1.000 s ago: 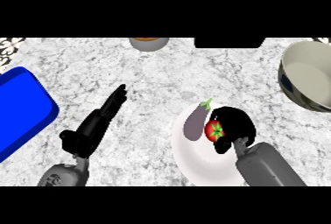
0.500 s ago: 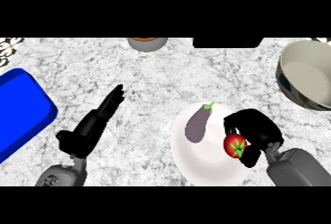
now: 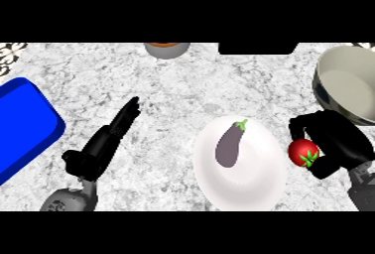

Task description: Pick the tomato from the plate and place it in the bowl

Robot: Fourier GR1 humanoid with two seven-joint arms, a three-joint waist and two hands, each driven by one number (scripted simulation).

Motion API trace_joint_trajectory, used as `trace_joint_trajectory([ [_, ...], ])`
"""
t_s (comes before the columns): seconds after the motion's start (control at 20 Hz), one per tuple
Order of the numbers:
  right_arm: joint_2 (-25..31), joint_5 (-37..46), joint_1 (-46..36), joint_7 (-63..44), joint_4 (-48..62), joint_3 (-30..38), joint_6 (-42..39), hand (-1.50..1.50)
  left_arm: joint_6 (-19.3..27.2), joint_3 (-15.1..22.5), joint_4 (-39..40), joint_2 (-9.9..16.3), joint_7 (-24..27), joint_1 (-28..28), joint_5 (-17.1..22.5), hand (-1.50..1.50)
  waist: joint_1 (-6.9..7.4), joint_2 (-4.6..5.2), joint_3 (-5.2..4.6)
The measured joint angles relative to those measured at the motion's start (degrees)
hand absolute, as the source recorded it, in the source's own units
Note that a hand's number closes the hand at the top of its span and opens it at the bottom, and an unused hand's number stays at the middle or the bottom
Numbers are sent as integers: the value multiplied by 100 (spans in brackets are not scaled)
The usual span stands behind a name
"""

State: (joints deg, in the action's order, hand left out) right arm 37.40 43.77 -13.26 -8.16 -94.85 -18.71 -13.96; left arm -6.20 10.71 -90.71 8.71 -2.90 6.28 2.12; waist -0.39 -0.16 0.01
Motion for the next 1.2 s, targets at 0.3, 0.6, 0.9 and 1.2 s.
trace_joint_trajectory([
  [0.3,-128,-684,-11,-16,-755,1083,439,150,42,13,-86,-51,-105,-39,-29,0,-50,-14,1],
  [0.6,-309,-1677,-274,-275,-1000,2165,325,150,-15,12,57,-82,46,-23,-96,0,-14,1,-3],
  [0.9,-160,-1487,-814,49,59,2631,370,150,-139,-83,-5,-85,-108,66,-68,0,59,21,-1],
  [1.2,-3,-703,-1307,708,1371,2813,1187,150,-215,-113,-10,-109,-69,69,-69,0,116,39,0],
])
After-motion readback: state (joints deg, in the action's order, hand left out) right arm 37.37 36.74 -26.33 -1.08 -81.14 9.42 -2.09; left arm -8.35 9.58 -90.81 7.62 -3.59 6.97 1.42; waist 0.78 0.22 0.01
